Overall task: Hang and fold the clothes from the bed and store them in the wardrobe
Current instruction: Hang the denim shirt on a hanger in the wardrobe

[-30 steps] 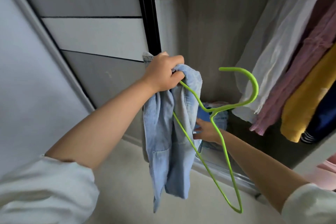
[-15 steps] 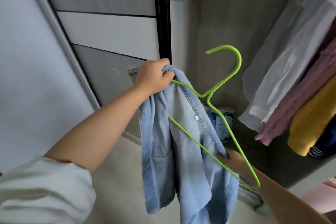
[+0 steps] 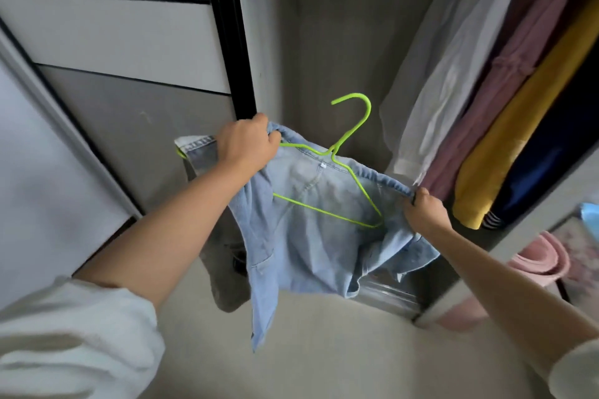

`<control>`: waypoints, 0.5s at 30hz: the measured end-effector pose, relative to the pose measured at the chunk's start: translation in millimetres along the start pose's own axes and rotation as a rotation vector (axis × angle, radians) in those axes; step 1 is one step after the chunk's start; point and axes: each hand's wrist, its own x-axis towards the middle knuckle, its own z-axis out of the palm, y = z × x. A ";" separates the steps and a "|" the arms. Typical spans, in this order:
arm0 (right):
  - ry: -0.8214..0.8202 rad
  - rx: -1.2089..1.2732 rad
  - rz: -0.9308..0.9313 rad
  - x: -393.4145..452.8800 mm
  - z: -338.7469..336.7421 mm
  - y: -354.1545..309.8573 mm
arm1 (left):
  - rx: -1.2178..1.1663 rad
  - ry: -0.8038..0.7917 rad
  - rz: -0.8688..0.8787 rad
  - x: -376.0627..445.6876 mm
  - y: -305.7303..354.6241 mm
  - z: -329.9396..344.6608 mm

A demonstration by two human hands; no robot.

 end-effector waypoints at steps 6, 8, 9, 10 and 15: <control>0.165 0.200 -0.040 -15.5 -24.6 -56.5 | -0.047 -0.073 -0.118 -1.7 29.9 13.0; 0.241 0.291 -0.067 -23.5 -33.8 -69.2 | -0.131 -0.073 -0.196 -0.7 33.2 10.4; 0.263 0.327 -0.090 -29.3 -36.3 -73.6 | -0.197 -0.067 -0.241 2.2 35.0 7.3; 0.252 0.328 -0.133 -37.1 -32.1 -76.4 | -0.263 -0.057 -0.298 2.8 33.8 4.3; -0.199 -0.026 -0.313 -62.0 1.6 -61.4 | -0.516 0.102 -0.439 19.7 29.0 -13.6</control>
